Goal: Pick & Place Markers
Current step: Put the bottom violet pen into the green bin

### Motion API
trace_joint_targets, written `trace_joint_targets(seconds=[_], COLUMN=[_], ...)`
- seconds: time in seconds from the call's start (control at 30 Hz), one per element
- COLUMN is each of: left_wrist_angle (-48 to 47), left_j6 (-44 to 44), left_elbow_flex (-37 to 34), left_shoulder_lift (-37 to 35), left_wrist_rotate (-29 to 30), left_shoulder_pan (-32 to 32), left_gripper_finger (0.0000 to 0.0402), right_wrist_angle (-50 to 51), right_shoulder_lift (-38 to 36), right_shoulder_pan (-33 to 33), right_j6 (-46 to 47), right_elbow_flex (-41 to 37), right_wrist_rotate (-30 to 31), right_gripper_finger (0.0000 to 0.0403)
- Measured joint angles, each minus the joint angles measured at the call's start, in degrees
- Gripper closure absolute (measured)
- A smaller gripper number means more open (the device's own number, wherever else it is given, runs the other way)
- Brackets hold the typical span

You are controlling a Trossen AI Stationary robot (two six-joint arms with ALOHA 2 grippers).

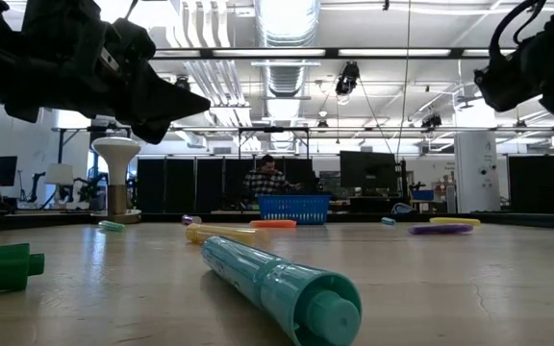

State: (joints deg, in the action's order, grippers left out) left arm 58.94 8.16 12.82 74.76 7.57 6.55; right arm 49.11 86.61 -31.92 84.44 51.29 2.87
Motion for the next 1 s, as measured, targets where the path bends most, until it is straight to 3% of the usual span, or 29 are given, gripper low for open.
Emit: trace_joint_targets(seconds=[1.0], left_wrist_angle=[-0.04], left_j6=[0.87], left_elbow_flex=[0.00], left_shoulder_lift=[0.00], left_wrist_rotate=[0.00], left_shoulder_pan=[-0.02], left_gripper_finger=[0.0401], right_wrist_angle=[-3.66], right_shoulder_lift=[9.15], right_shoulder_pan=[-0.04], right_j6=[0.28], right_elbow_flex=[0.02], right_wrist_rotate=[-3.43], right_gripper_finger=[0.0273])
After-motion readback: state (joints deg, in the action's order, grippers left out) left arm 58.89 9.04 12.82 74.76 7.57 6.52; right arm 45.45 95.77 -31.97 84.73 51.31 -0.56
